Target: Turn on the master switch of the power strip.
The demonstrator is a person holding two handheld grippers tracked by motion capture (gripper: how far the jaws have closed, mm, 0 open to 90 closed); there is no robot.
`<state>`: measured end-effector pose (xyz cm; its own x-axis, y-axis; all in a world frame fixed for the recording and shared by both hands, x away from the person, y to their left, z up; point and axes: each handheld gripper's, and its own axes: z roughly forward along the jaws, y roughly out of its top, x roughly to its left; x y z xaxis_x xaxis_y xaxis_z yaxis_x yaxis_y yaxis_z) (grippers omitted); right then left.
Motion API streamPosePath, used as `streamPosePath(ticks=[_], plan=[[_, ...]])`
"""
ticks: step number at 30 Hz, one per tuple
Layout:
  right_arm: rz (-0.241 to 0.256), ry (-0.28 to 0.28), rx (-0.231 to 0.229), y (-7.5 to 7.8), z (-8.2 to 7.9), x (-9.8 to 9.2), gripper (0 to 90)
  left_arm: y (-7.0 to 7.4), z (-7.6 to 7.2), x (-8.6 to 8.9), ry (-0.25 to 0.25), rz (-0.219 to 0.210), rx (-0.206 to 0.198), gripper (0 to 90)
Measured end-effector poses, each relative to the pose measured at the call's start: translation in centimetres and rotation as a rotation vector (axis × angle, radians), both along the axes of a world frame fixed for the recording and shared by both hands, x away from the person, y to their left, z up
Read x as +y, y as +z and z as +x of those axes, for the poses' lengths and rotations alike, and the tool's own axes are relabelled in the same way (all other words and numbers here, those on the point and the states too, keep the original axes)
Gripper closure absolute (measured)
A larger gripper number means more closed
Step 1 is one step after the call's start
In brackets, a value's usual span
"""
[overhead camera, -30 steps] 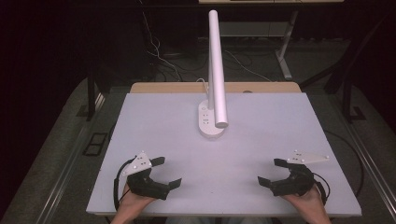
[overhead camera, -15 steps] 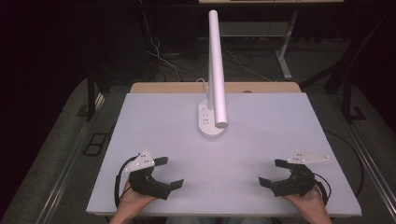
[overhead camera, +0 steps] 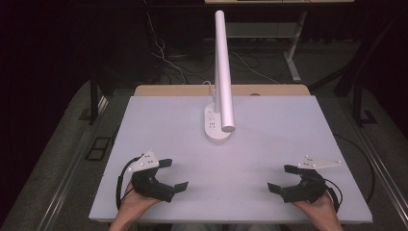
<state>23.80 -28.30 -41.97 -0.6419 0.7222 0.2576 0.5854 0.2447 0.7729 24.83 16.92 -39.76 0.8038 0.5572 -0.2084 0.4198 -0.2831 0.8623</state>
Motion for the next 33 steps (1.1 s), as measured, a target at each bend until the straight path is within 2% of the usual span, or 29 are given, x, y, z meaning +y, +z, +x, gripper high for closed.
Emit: streamPosePath(ticks=[9,22,33], plan=[[-0.006,0.006,-0.006,-0.1,0.0,0.0,0.1,0.9,0.9,-0.1,-0.015,0.014,0.008,0.7],[-0.005,0.006,-0.004,-0.1,0.0,0.0,0.1,2.8,3.1,-0.5,-0.034,0.039,0.016,0.7],[-0.007,0.008,-0.007,-0.1,0.0,-0.1,0.1,3.7,4.6,-0.8,-0.040,0.063,0.024,1.1]])
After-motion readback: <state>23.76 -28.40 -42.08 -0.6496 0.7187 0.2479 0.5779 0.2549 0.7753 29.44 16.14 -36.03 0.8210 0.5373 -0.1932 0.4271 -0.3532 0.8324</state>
